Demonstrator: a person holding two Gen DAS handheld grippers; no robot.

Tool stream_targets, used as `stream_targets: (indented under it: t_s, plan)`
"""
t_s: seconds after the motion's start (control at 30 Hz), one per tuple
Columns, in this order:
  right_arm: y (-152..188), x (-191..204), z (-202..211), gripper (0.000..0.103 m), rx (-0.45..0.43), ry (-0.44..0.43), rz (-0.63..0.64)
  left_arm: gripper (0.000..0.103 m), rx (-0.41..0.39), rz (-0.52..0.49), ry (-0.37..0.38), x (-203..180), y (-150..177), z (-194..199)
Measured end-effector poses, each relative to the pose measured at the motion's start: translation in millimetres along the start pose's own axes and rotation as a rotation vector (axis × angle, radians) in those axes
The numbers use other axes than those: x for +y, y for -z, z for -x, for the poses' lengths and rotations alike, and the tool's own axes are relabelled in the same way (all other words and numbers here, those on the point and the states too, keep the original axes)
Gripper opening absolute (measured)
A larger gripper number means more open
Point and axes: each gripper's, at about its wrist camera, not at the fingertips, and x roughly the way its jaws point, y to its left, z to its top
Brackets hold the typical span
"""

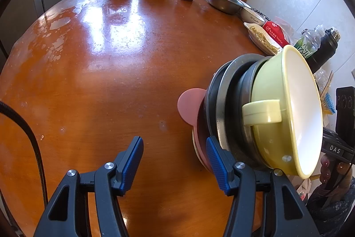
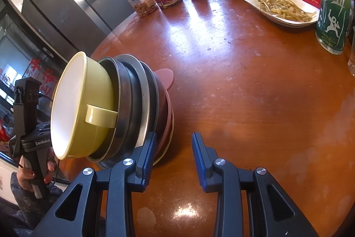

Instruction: Organize plates and bowls

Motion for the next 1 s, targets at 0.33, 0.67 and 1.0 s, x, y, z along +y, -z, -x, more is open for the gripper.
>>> stream_targets:
  t_s: [0.33,0.67,1.0]
  plan:
    - [-0.9,2.0,-2.0,0.035,0.002,0.022,0.002,0.059,0.004,-0.003,0.003,0.4,2.1,-0.4]
    - [-0.1,1.5,0.0,0.035,-0.002,0.036,0.002,0.059,0.001,-0.012,0.004,-1.5,5.9,0.5]
    - [7.8,-1.4,11.1,0.038,-0.035,0.071,-0.018,0.060,-0.034,0.007,-0.031,2.0,17.5,13.1]
